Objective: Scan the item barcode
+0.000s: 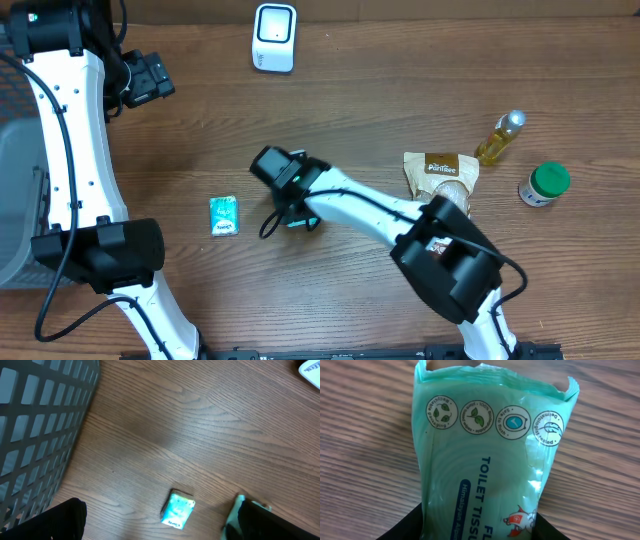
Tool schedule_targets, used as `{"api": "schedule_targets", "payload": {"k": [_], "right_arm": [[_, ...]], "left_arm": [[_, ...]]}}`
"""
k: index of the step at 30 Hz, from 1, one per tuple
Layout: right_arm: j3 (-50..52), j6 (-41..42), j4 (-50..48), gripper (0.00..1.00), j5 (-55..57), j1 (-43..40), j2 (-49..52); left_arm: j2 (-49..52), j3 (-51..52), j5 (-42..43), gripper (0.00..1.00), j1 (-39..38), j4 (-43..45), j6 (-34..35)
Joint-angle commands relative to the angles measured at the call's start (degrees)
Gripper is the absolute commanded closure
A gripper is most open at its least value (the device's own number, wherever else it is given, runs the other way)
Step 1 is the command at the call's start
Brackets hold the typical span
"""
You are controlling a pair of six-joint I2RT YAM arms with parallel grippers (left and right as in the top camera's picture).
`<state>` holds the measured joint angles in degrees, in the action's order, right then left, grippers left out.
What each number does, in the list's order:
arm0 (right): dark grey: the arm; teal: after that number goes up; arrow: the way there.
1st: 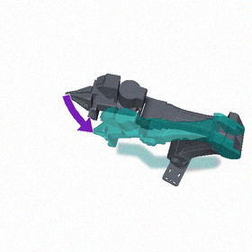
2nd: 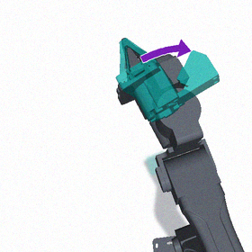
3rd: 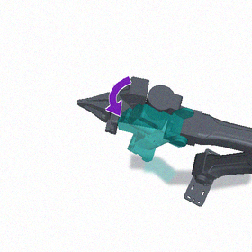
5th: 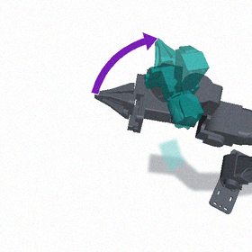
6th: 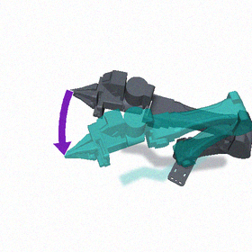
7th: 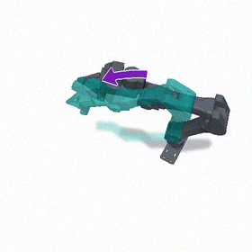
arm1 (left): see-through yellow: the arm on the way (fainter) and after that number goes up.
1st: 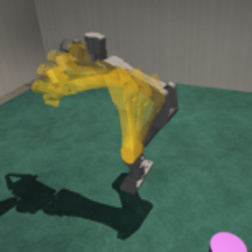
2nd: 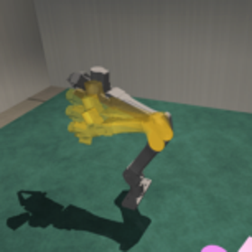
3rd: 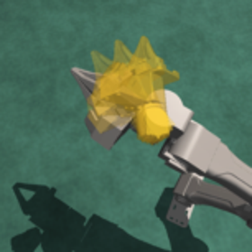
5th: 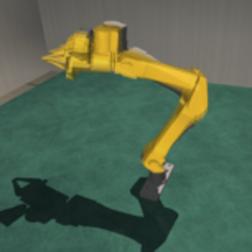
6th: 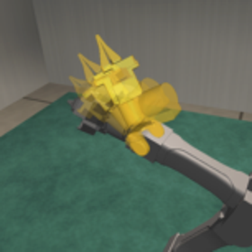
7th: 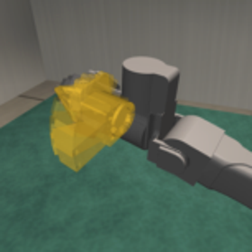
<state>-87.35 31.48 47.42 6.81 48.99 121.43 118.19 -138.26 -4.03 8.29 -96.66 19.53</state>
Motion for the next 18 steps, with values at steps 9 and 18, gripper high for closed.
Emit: {"api": "schedule_targets", "payload": {"k": [9,18], "right_arm": [[-0.1,-1.8,6.3,0.10,-5.0,-7.0,-4.6],[2.0,-5.0,1.1,0.00,-0.6,-6.2,-4.5]], "left_arm": [[-1.3,0.2,0.5,0.00,-0.1,-0.1,-0.2],[-1.3,0.2,0.5,0.00,-0.1,-0.1,-0.2]]}}
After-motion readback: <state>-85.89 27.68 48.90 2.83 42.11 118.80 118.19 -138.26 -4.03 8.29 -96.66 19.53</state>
